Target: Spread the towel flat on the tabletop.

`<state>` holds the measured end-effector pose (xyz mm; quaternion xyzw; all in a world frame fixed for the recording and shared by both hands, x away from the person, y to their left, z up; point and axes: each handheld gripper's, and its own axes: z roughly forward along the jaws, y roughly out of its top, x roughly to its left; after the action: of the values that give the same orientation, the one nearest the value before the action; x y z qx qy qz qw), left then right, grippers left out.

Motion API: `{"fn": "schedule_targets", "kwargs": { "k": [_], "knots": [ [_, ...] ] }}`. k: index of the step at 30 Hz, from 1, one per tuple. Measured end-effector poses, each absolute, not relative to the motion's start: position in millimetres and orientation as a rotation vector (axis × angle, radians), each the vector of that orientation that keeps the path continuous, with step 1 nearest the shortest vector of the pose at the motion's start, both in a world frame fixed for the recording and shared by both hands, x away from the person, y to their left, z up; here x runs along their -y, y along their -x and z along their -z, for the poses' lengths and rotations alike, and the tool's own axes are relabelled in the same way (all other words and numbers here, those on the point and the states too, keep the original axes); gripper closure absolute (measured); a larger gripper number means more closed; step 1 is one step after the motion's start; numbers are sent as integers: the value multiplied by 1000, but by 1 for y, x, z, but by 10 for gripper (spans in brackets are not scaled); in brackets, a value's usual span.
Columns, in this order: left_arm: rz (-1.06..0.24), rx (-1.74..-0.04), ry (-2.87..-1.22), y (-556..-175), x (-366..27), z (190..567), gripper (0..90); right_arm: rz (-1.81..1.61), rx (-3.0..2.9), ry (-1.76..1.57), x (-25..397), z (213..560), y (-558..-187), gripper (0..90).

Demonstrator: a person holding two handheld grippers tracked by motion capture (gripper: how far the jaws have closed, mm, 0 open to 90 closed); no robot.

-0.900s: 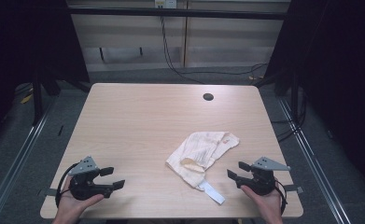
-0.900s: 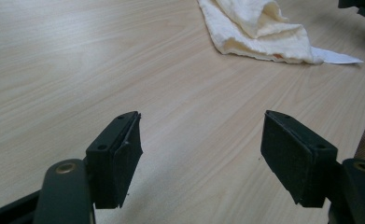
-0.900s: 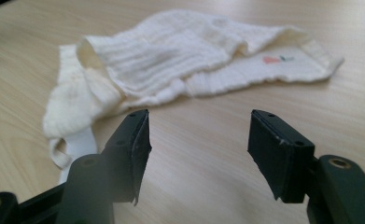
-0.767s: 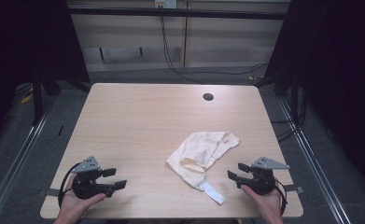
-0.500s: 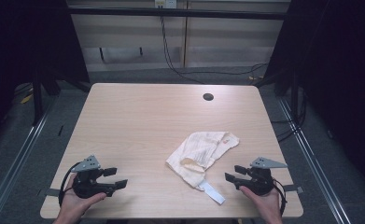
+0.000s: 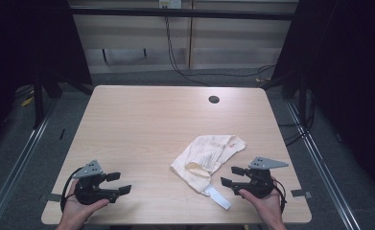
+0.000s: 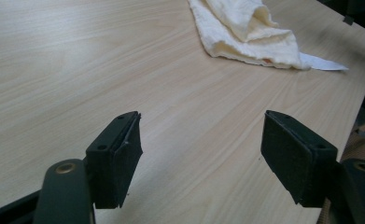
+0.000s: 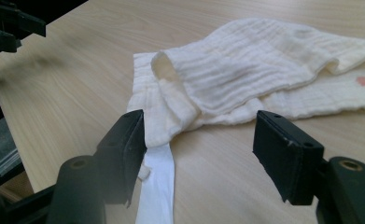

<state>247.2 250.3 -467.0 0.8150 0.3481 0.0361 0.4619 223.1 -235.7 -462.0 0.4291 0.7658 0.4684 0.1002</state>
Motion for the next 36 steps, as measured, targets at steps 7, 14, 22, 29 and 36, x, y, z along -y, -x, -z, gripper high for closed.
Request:
{"fn": "schedule_targets", "kwargs": {
  "k": [7,14,22,29,36],
  "knots": [
    [-84,-871,-2003,-250,-250,468,289,-1266,-2343,-1180,229,454,-253,389],
    [-92,-853,-2025,-245,-251,468,291,-1277,-2401,-1159,219,459,-271,389],
    [-98,-870,-2008,-244,-255,468,290,-1306,-2370,-1143,228,449,-287,347],
    [-115,-877,-2004,-244,-257,467,281,-1371,-2279,-1190,240,439,-312,339],
    [-114,-871,-2009,-243,-257,467,279,-1353,-2297,-1245,241,445,-326,333]
  ]
}}
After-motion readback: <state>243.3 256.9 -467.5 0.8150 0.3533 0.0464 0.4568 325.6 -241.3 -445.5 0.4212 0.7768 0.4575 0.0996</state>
